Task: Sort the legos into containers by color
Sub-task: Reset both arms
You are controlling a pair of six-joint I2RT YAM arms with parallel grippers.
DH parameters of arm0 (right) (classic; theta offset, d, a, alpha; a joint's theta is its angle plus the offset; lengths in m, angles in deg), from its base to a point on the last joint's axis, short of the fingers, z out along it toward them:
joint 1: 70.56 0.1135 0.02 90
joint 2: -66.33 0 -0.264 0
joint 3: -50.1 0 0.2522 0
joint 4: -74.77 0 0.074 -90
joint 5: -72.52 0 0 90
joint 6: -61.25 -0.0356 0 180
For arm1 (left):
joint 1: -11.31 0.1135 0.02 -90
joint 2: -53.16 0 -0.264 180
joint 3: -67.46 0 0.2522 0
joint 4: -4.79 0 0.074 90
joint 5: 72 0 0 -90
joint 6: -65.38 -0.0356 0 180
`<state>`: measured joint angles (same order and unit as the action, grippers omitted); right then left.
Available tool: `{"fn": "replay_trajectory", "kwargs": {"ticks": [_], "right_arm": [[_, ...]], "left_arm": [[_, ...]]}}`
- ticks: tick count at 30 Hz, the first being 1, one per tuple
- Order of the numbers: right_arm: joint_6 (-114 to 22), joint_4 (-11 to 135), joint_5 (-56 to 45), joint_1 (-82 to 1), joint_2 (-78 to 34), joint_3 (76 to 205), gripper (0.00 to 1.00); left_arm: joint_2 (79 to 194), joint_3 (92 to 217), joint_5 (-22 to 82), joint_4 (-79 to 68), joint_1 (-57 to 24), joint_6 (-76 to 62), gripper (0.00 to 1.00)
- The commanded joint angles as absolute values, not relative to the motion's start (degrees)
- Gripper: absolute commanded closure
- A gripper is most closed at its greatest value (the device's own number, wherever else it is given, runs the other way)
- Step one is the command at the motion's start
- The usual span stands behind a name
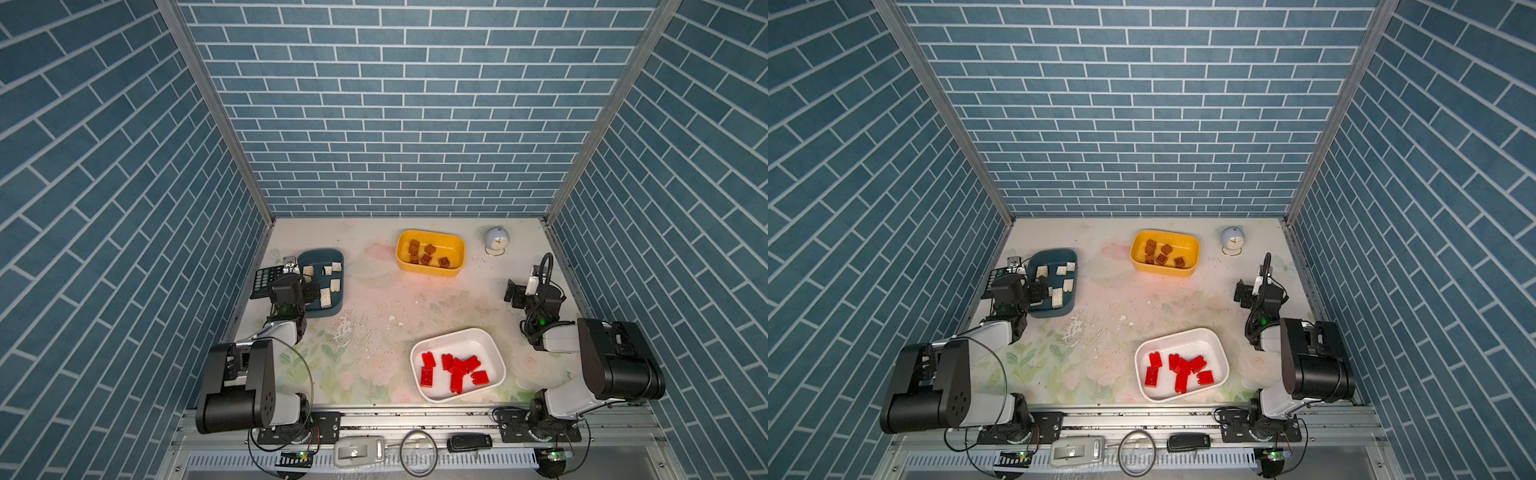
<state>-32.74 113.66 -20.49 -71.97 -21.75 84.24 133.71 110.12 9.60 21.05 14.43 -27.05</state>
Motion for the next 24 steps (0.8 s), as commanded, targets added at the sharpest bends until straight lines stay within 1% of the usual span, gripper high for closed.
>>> {"fn": "replay_trajectory", "kwargs": {"ticks": [1, 3, 6, 7, 8, 9, 11, 12, 15, 24], "right_arm": [[-30.68, 118.58, -18.56, -72.23, -21.7, 82.04, 0.02], [-30.63, 120.58, -18.62, -72.23, -21.59, 80.92, 0.01], [-30.37, 121.74, -18.23, -72.23, -21.54, 80.24, 0.01], [-30.32, 121.83, -18.01, -72.23, -21.65, 80.21, 0.02], [-30.31, 122.03, -17.92, -72.23, -21.55, 80.12, 0.02], [-30.31, 122.57, -17.92, -72.23, -21.57, 79.83, 0.01], [-30.39, 123.68, -18.04, -72.23, -21.55, 79.26, 0.02], [-30.42, 124.15, -18.32, -72.23, -21.61, 78.99, 0.01], [-30.68, 124.32, -18.69, -72.23, -21.64, 78.95, 0.02], [-30.6, 124.91, -18.78, -72.23, -21.72, 78.64, 0.01]], "left_arm": [[134.92, 111.56, 7.35, 18.29, 10.53, -32.12, 0.0], [134.62, 110.72, 5.65, 19.66, 8.53, -33.84, 0.0], [133.22, 111.21, 7.17, 17.49, 8.32, -31.79, 0.0], [132.96, 109.91, 9.08, 20.02, 8.53, -29.79, 0.0], [133.85, 106.99, 11.47, 28.19, 8.56, -28.79, 0.0], [136.21, 106.35, 12.91, 32.27, 8.59, -29.23, 0.0], [137.75, 109.85, 11.72, 26.91, 8.16, -29.39, 0.0], [137.95, 110.0, 11.34, 26.76, 8.15, -29.03, 0.0], [138.52, 107.56, 11.28, 31.45, 7.98, -29.42, 0.0], [137.68, 106.74, 8.9, 32.21, 7.88, -28.45, 0.0]]}}
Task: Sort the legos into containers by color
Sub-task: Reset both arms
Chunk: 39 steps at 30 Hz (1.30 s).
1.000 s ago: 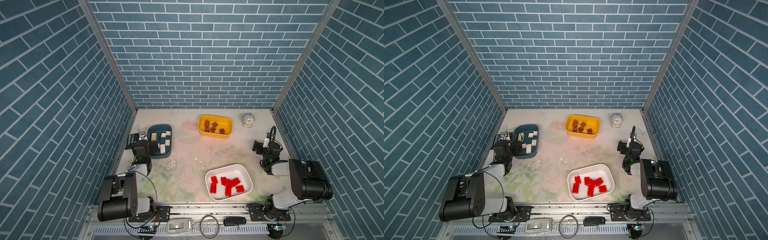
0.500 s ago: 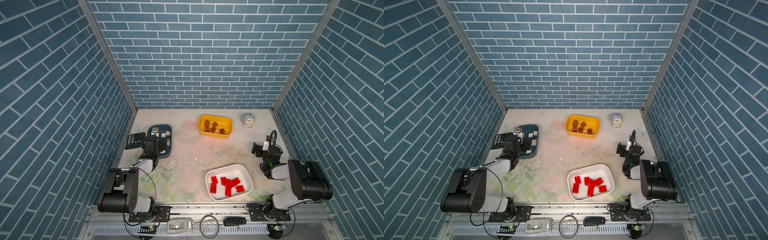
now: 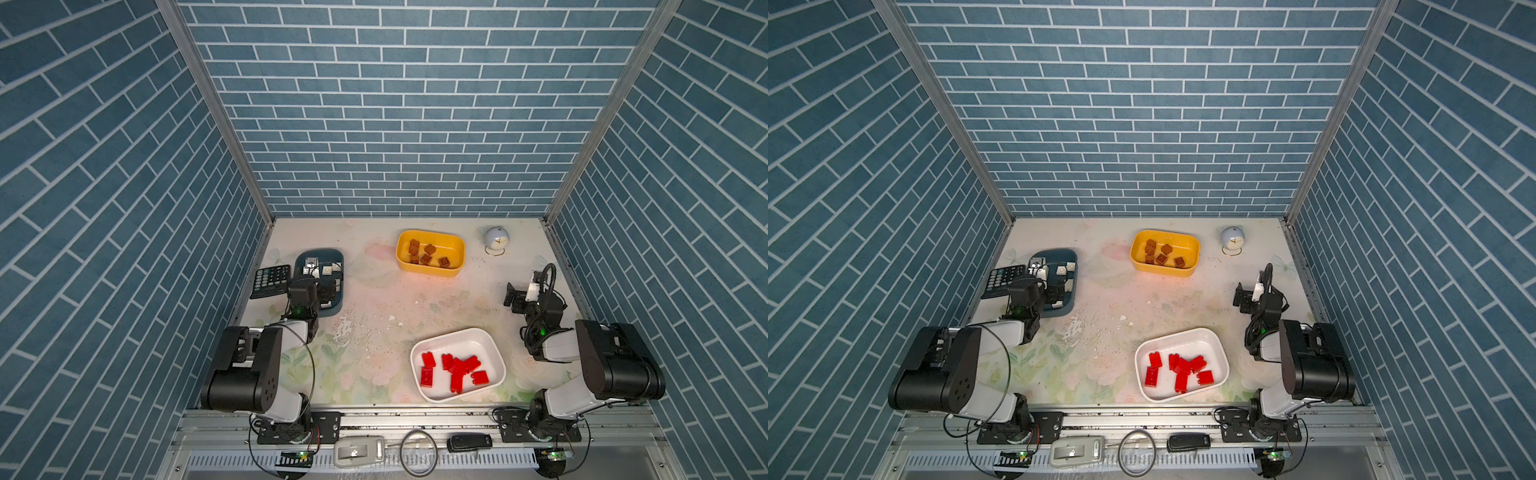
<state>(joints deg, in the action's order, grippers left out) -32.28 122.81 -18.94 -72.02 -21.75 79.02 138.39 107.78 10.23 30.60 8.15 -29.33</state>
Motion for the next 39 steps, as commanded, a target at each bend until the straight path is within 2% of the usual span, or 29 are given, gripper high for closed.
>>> {"fn": "replay_trajectory", "kwargs": {"ticks": [1, 21, 39], "right_arm": [[-30.6, 124.91, -18.8, -72.23, -21.67, 78.73, 0.02], [-31.51, 126.44, -20.52, -72.23, -21.74, 78.1, 0.01], [-31.28, 126.63, -20.13, -72.23, -21.99, 78.13, 0.02]], "left_arm": [[137.54, 106.67, 8.31, 32.26, 7.88, -28.16, 0.0], [134.49, 107.99, 9.05, 27.8, 7.88, -28.42, 0.0], [137.58, 109.6, 6.44, 27.25, 7.62, -27.78, 0.0]]}}
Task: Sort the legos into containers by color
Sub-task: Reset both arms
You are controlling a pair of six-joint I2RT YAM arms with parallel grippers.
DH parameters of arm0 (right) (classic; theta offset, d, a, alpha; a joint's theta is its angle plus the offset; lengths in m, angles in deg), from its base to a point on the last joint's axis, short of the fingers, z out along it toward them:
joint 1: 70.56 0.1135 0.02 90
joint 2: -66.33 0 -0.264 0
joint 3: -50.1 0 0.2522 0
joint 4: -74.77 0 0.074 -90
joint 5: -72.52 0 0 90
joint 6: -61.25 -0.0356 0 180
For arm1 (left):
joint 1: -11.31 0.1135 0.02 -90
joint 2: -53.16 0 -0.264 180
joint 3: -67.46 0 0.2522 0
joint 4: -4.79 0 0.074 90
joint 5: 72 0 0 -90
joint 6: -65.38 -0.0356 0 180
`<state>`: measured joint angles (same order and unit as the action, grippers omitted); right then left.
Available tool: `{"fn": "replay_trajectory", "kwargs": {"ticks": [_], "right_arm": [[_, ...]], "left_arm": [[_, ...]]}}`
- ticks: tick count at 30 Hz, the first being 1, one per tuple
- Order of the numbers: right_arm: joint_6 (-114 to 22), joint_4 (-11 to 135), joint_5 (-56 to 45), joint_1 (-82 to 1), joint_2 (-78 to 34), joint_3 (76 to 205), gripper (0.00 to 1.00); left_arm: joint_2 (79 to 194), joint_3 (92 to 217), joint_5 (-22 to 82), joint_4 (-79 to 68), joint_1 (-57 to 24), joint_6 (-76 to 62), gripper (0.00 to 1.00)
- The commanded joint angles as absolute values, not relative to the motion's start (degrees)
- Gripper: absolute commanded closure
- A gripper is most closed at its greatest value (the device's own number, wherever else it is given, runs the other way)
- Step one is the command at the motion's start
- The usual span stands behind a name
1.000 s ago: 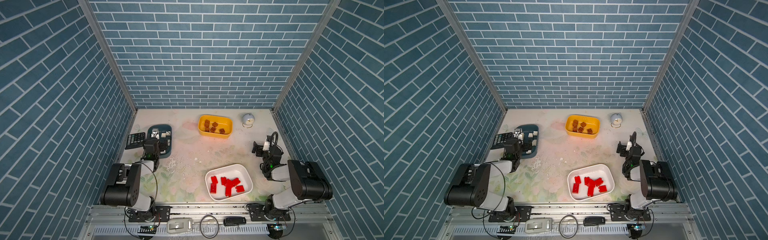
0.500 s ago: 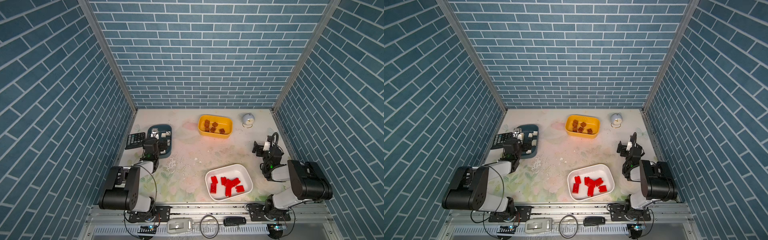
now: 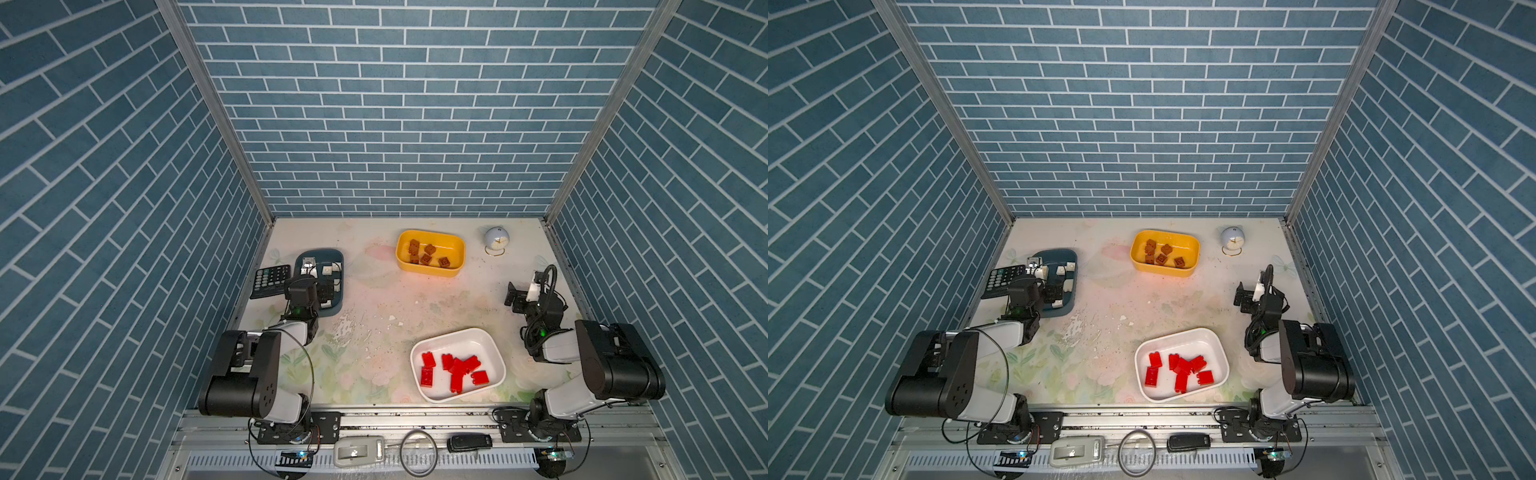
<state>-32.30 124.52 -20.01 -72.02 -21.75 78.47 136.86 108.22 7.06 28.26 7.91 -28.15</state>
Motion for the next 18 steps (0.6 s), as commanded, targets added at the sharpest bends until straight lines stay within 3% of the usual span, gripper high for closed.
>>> {"fn": "replay_trajectory", "kwargs": {"ticks": [1, 18], "right_arm": [[-31.22, 126.66, -20.19, -72.23, -21.93, 78.16, 0.01], [-31.56, 123.47, -21.87, -72.22, -21.72, 79.6, 0.01]], "left_arm": [[137.55, 109.59, 6.48, 27.33, 7.62, -27.76, 0.01], [137.45, 109.47, 6.55, 27.4, 7.62, -27.77, 0.01]]}}
